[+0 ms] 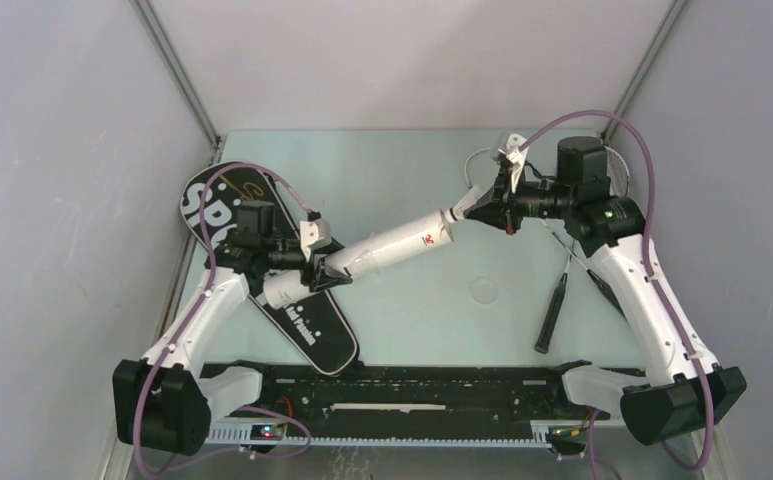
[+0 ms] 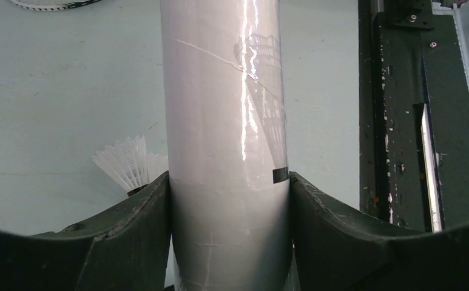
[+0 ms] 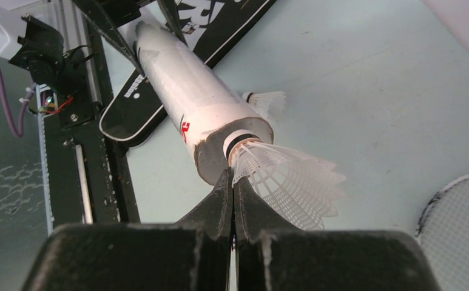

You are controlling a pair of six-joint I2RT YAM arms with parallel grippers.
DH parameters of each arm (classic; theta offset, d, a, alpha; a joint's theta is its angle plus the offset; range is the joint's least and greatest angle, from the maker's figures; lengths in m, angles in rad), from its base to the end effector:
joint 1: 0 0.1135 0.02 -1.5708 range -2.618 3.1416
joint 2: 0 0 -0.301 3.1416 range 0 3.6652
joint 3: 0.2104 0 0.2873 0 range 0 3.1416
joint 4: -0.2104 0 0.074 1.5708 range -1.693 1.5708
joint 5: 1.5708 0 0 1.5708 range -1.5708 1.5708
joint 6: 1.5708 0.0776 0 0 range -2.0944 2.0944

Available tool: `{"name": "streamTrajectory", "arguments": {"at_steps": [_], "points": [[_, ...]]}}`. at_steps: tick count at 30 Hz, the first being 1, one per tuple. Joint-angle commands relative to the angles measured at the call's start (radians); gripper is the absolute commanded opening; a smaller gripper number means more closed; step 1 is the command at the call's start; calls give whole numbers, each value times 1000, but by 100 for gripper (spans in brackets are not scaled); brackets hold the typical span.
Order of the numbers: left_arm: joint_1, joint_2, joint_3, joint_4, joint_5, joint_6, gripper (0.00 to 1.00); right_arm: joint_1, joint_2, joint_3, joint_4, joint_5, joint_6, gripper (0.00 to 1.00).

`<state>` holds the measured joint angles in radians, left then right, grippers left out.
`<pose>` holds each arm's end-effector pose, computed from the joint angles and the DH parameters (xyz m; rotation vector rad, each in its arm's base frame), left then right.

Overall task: Pack up the badminton gear
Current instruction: Place the shuttlecock at the shuttle tube.

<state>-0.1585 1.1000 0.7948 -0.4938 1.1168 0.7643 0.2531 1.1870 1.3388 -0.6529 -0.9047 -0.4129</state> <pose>0.2307 -0.1075 0.2771 1.3058 1.5193 -0.9226 0.2586 0.1299 0.4358 -1.1273 1.6016 0.8227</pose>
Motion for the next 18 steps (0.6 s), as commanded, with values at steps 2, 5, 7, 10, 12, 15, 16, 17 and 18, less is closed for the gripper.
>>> {"name": "streamTrajectory", "arguments": {"at_steps": [2,5,7,10,12,15,16,17,18], "points": [[-7,-8,64,6,66,29,40,18,-14,-35,14,-30,8,0],[-7,-8,67,6,74,27,40,11,-19,-49,22,-31,11,0],[-7,-7,69,6,81,26,40,13,-15,-55,23,-48,14,0],[-7,1,72,6,97,21,40,21,-3,-66,36,-94,32,0],[-7,6,74,6,105,16,40,36,7,-84,53,-109,44,0],[-9,11,78,6,112,8,40,67,26,-97,70,-107,51,0],[-9,11,80,7,113,6,40,74,33,-100,76,-115,57,0],[-9,11,81,7,113,6,40,80,40,-101,82,-127,63,1],[-9,10,80,7,114,5,40,85,48,-100,87,-145,66,3]]}}
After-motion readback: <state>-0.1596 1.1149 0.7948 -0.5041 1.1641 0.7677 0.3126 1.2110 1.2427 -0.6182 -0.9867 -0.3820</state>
